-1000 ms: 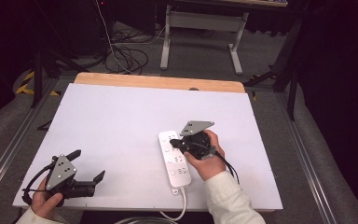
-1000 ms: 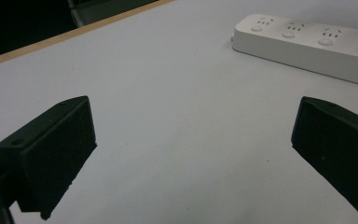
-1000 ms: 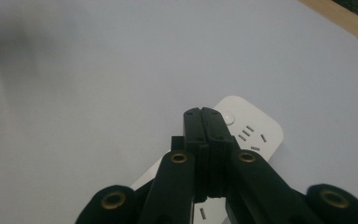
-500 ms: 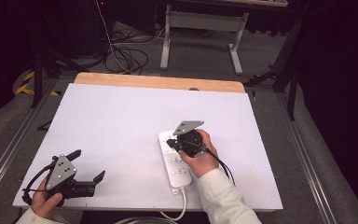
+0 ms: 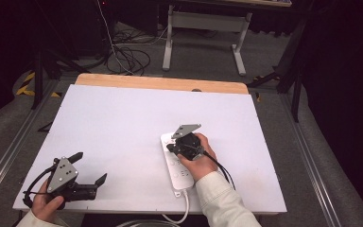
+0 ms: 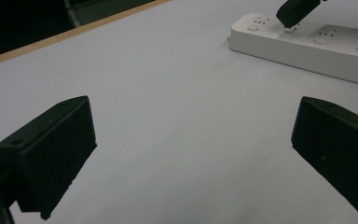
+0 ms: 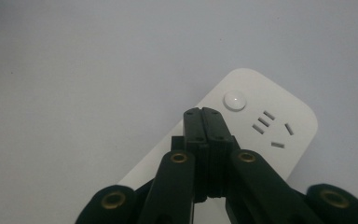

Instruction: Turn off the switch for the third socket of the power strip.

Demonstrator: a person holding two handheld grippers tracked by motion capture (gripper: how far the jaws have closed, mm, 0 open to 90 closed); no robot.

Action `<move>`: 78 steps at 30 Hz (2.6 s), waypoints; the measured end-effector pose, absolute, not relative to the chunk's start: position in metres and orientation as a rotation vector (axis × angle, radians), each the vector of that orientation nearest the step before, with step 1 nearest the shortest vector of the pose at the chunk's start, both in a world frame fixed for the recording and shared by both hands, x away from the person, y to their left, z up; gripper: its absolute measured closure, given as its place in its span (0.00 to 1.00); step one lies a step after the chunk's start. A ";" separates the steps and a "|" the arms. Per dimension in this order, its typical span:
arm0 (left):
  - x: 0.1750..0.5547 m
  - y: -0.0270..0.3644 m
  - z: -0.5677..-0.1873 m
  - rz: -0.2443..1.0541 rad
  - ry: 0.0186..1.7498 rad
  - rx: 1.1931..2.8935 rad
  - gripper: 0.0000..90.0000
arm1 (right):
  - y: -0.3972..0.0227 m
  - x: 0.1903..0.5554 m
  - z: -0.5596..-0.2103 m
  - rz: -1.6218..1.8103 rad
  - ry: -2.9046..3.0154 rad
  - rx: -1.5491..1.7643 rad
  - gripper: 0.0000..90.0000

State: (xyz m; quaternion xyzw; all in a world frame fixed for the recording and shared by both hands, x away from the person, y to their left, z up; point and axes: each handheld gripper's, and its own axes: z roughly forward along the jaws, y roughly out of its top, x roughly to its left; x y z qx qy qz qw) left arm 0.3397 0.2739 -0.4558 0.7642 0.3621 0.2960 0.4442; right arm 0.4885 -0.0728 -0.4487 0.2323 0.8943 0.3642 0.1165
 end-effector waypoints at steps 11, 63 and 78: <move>0.339 0.273 -0.456 0.725 0.893 1.899 0.00 | -0.069 0.487 -0.452 1.035 2.622 0.661 1.00; 0.339 0.271 -0.457 0.727 0.894 1.908 0.00 | -0.062 0.479 -0.456 0.985 2.581 0.724 1.00; 0.339 0.271 -0.456 0.728 0.895 1.906 0.00 | -0.072 0.468 -0.429 1.163 2.481 0.663 1.00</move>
